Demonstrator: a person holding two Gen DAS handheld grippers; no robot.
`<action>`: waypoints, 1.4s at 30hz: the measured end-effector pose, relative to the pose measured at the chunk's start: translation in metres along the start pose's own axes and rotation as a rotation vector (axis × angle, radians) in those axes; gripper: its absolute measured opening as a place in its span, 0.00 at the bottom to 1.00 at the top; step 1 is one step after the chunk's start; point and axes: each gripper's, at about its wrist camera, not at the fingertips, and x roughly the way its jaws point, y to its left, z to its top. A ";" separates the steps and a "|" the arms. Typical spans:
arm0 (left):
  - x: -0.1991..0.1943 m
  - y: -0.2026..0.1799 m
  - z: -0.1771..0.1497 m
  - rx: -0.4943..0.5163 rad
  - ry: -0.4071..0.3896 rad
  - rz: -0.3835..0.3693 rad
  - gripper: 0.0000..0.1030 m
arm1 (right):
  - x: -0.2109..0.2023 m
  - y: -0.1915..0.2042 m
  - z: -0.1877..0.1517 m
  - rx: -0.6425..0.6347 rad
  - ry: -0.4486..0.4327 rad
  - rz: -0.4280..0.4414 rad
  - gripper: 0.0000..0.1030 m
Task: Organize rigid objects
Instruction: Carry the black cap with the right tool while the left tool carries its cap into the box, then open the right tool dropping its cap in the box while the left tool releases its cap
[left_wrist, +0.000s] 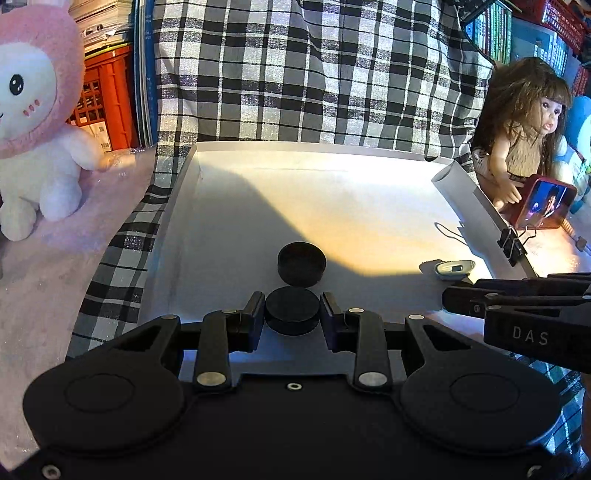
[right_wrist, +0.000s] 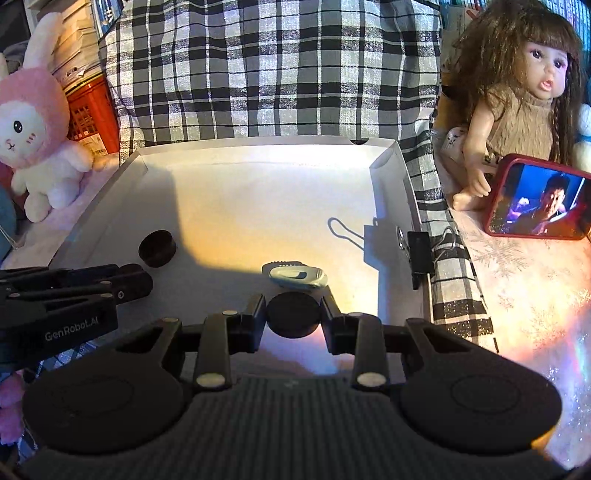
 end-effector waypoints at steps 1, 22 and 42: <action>0.001 0.000 0.000 0.005 -0.001 0.001 0.30 | 0.000 0.001 0.001 -0.004 0.001 -0.001 0.36; 0.021 -0.002 0.012 0.001 -0.036 0.031 0.30 | 0.023 0.001 0.018 -0.015 -0.010 -0.043 0.36; 0.016 -0.003 0.011 0.009 -0.043 0.029 0.43 | 0.021 0.002 0.016 -0.026 -0.032 -0.056 0.55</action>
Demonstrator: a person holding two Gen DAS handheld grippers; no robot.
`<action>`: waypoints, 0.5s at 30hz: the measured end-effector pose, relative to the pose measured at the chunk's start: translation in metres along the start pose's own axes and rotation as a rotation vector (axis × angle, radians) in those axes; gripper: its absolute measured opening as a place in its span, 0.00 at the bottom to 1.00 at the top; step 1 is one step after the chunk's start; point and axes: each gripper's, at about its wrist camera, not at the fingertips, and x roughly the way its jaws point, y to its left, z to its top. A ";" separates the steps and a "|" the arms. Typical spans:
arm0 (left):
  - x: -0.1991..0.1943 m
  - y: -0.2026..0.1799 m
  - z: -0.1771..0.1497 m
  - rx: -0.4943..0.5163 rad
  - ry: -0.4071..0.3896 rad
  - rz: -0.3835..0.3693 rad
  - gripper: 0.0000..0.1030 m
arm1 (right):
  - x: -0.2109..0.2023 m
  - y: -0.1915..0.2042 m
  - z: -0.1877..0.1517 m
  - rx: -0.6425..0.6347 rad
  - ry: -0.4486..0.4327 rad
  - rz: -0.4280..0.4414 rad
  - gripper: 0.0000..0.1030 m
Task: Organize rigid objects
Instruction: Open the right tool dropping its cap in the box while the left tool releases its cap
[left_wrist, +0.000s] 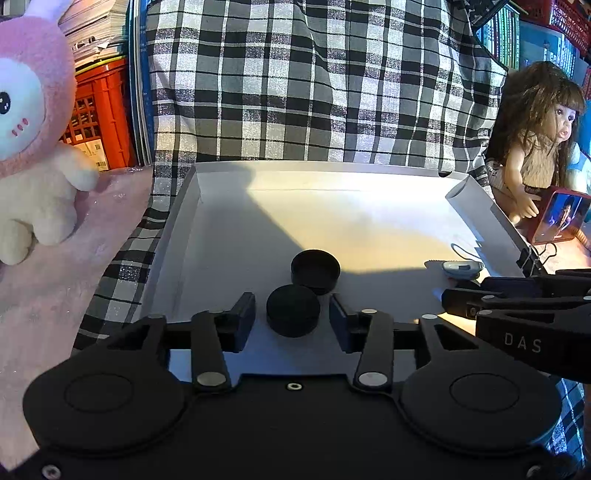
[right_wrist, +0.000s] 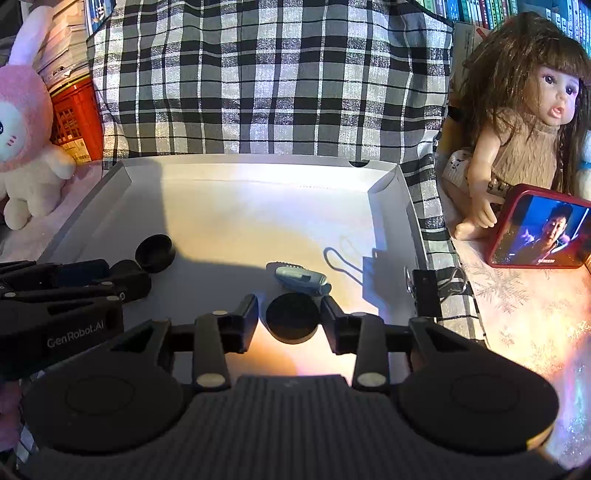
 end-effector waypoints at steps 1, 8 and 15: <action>-0.002 0.000 -0.001 0.005 -0.001 0.005 0.44 | -0.001 0.001 -0.001 0.001 -0.009 -0.007 0.57; -0.024 0.000 -0.006 0.015 -0.055 0.011 0.63 | -0.017 0.002 -0.009 -0.012 -0.043 -0.009 0.65; -0.057 0.001 -0.016 0.013 -0.106 -0.019 0.73 | -0.049 0.005 -0.020 -0.028 -0.113 0.024 0.73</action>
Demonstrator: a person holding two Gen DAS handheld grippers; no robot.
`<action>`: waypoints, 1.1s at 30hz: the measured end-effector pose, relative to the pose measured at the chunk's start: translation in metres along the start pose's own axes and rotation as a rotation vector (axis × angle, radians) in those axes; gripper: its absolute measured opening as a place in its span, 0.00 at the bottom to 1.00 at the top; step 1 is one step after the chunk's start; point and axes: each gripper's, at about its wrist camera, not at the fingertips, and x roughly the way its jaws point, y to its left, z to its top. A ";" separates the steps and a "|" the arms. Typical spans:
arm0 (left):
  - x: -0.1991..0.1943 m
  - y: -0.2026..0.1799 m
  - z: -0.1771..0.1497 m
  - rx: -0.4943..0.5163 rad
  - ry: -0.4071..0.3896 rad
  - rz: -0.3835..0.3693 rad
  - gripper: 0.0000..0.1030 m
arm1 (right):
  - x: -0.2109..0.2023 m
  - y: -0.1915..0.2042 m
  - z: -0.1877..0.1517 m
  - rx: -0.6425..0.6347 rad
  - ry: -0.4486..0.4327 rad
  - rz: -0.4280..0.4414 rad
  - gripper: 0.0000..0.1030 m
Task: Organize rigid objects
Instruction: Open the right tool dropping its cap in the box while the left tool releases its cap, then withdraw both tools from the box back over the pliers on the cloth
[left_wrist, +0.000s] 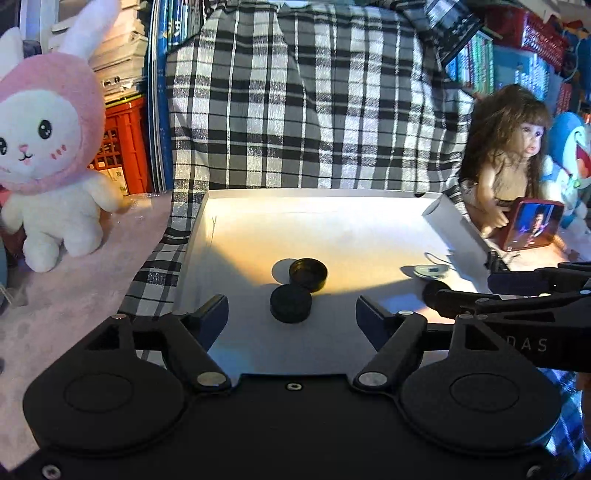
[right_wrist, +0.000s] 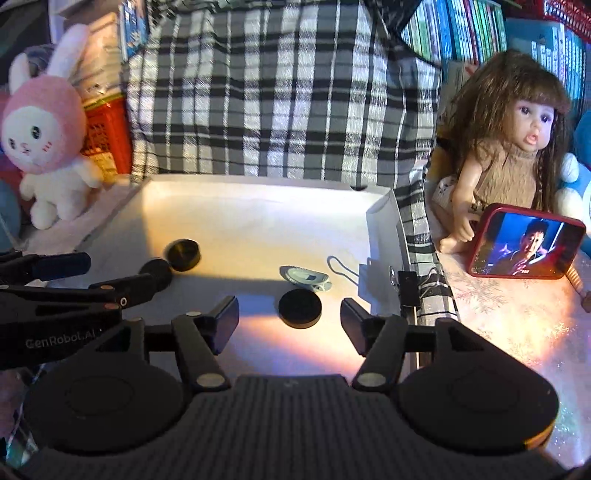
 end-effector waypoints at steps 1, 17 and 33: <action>-0.005 0.000 -0.002 -0.003 -0.004 -0.006 0.73 | -0.004 0.000 -0.001 0.001 -0.006 0.007 0.74; -0.084 -0.012 -0.052 0.021 -0.096 -0.050 0.76 | -0.075 0.009 -0.049 -0.071 -0.139 0.029 0.80; -0.128 -0.029 -0.127 0.006 -0.144 -0.080 0.78 | -0.115 0.006 -0.113 -0.096 -0.224 0.015 0.82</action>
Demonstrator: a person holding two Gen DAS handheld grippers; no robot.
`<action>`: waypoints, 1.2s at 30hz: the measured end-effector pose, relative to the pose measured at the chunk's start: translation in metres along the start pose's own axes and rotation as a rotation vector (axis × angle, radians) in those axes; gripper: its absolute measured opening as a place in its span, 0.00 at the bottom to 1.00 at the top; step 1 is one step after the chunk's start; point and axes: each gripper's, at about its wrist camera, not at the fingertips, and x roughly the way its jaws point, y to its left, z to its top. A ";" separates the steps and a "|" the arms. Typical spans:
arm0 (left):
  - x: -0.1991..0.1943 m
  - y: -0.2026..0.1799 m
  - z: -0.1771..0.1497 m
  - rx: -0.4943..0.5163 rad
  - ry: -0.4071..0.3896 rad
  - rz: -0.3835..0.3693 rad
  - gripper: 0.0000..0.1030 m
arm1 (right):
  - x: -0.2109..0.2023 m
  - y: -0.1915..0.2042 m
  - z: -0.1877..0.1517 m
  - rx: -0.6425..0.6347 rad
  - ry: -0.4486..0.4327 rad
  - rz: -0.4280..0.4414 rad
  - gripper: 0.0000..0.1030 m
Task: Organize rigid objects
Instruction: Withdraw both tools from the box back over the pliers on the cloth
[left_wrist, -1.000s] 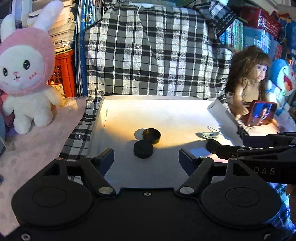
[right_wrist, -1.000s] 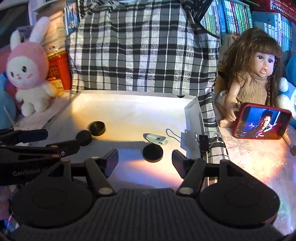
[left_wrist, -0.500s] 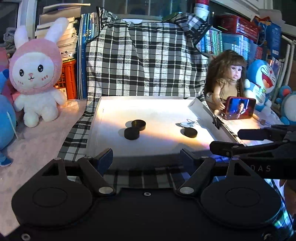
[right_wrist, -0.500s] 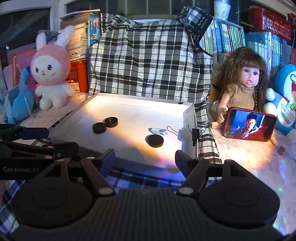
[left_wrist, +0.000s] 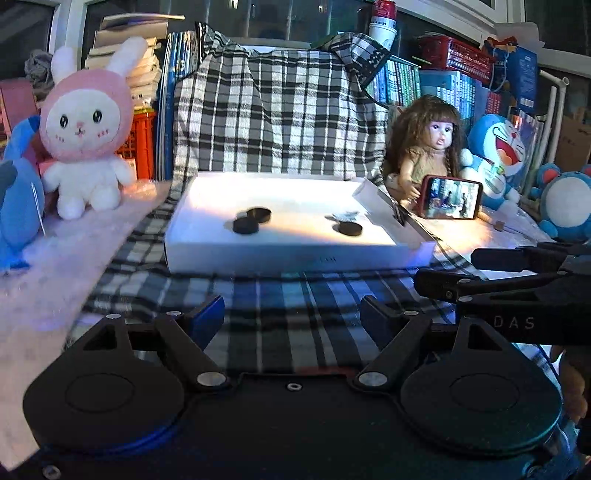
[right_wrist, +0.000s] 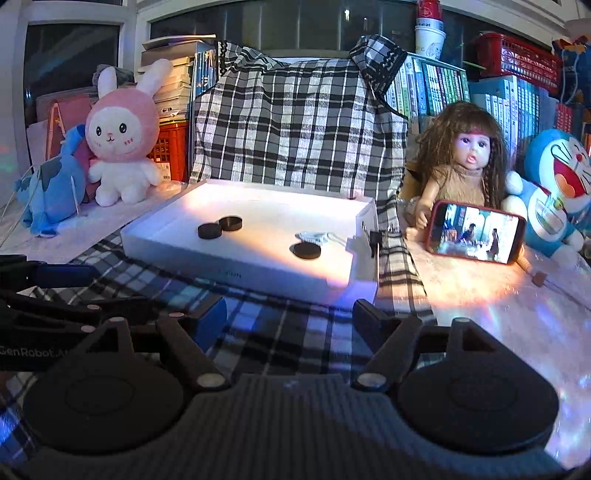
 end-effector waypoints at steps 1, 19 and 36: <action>-0.002 0.000 -0.004 -0.003 0.001 -0.006 0.78 | -0.002 0.000 -0.004 0.000 0.000 -0.003 0.82; -0.039 -0.002 -0.052 -0.004 -0.014 0.017 0.66 | -0.039 0.005 -0.051 -0.015 -0.029 -0.067 0.82; -0.044 -0.014 -0.067 0.071 -0.003 -0.008 0.39 | -0.058 -0.004 -0.080 -0.014 0.000 -0.062 0.75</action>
